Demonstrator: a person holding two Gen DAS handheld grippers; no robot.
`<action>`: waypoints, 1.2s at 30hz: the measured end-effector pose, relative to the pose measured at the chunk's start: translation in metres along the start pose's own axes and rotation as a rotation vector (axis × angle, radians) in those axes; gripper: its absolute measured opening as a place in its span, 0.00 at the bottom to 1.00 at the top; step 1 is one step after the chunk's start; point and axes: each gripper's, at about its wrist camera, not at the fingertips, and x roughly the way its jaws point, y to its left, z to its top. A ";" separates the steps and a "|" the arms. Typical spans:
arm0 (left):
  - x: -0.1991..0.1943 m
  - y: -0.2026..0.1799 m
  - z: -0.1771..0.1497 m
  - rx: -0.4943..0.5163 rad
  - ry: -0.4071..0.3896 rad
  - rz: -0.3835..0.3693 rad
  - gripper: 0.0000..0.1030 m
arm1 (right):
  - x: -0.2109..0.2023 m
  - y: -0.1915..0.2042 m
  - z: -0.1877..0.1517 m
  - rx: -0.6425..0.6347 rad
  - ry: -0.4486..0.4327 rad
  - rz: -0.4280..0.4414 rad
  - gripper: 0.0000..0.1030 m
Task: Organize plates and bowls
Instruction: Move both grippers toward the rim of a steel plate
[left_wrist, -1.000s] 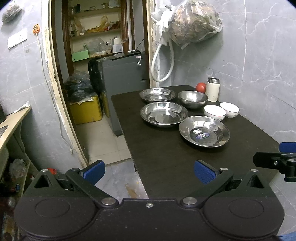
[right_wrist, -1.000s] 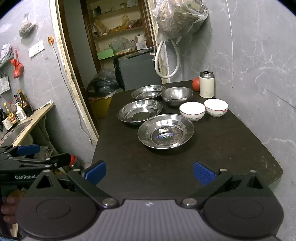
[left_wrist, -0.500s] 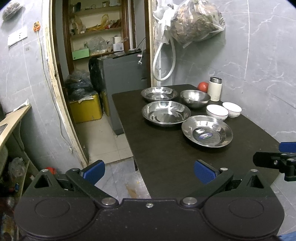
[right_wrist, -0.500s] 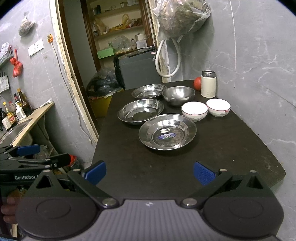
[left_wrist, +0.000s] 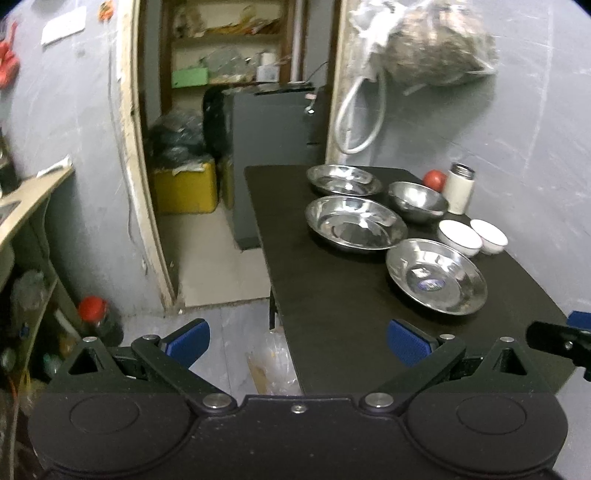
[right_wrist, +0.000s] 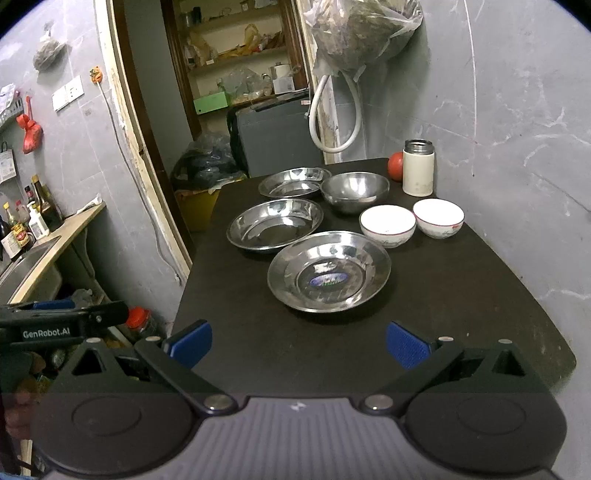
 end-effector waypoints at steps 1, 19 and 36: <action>0.004 0.000 0.003 -0.014 0.009 0.007 0.99 | 0.004 -0.004 0.003 0.001 0.003 0.004 1.00; 0.056 -0.005 0.061 -0.228 0.154 0.105 0.99 | 0.052 -0.061 0.036 0.048 0.025 0.086 1.00; 0.170 0.016 0.124 -0.037 0.186 -0.040 0.99 | 0.095 -0.038 0.043 0.162 0.051 -0.104 1.00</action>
